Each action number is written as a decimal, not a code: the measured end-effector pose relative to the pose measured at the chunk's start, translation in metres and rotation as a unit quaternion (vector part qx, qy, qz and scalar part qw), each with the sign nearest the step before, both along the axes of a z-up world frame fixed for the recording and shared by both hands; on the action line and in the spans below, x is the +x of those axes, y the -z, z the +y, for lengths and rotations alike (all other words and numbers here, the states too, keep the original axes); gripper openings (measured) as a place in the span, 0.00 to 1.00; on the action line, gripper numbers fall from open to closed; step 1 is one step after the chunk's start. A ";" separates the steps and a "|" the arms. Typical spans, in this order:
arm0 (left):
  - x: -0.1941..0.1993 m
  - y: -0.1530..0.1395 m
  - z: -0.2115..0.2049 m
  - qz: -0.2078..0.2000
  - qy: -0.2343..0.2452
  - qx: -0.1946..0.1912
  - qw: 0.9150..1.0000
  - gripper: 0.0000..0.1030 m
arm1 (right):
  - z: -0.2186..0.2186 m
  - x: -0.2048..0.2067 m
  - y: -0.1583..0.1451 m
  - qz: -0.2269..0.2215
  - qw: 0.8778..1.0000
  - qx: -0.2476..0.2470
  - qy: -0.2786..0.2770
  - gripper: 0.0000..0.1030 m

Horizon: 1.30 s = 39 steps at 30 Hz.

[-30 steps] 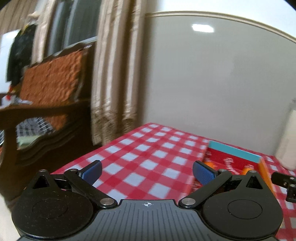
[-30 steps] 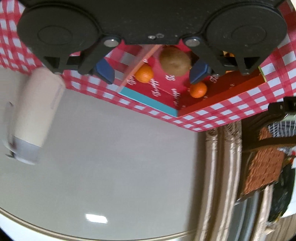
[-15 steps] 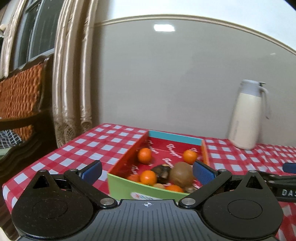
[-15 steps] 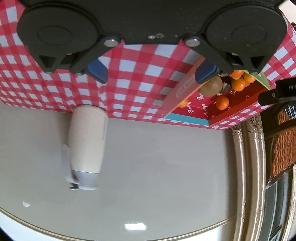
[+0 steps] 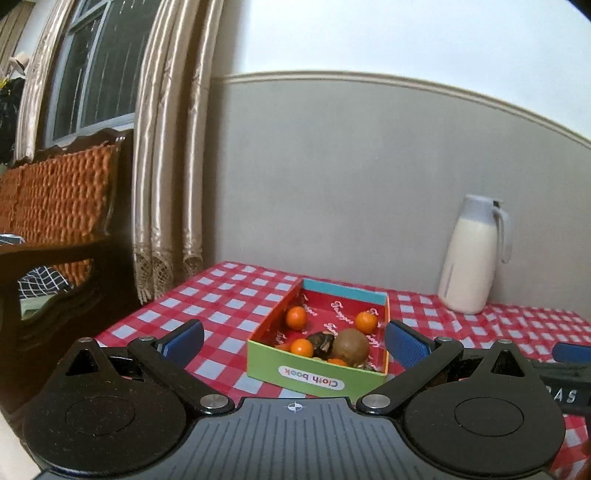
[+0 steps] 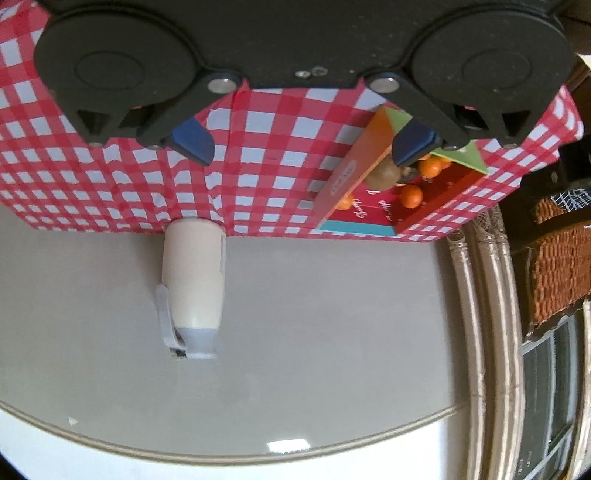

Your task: Organize fruits

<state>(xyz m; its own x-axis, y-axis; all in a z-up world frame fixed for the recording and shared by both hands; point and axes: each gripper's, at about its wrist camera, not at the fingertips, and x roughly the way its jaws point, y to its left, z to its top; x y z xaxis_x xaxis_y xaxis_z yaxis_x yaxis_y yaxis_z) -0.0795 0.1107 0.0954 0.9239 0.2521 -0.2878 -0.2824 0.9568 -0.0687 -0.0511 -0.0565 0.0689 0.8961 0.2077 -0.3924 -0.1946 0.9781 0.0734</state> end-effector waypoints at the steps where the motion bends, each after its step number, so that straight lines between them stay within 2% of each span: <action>1: -0.004 -0.004 0.000 -0.001 -0.001 0.000 1.000 1.00 | 0.002 -0.005 -0.004 -0.003 1.000 -0.003 0.001 1.00; 10: -0.015 -0.027 0.002 -0.009 0.005 0.004 1.000 1.00 | 0.013 -0.016 -0.030 -0.018 1.000 -0.006 -0.006 1.00; 25: -0.015 -0.021 0.001 0.014 0.011 0.002 1.000 1.00 | 0.017 -0.019 -0.030 -0.011 1.000 -0.005 -0.009 1.00; 39: -0.012 -0.027 0.007 0.016 0.019 -0.013 1.000 1.00 | 0.028 -0.019 -0.036 -0.015 1.000 -0.014 -0.014 1.00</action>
<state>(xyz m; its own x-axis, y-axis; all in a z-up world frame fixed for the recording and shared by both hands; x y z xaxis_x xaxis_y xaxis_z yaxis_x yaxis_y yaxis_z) -0.0914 0.1180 0.1220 0.9225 0.2097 -0.3242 -0.2494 0.9646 -0.0857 -0.0702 -0.0287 0.1050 0.9014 0.2213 -0.3721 -0.2230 0.9740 0.0391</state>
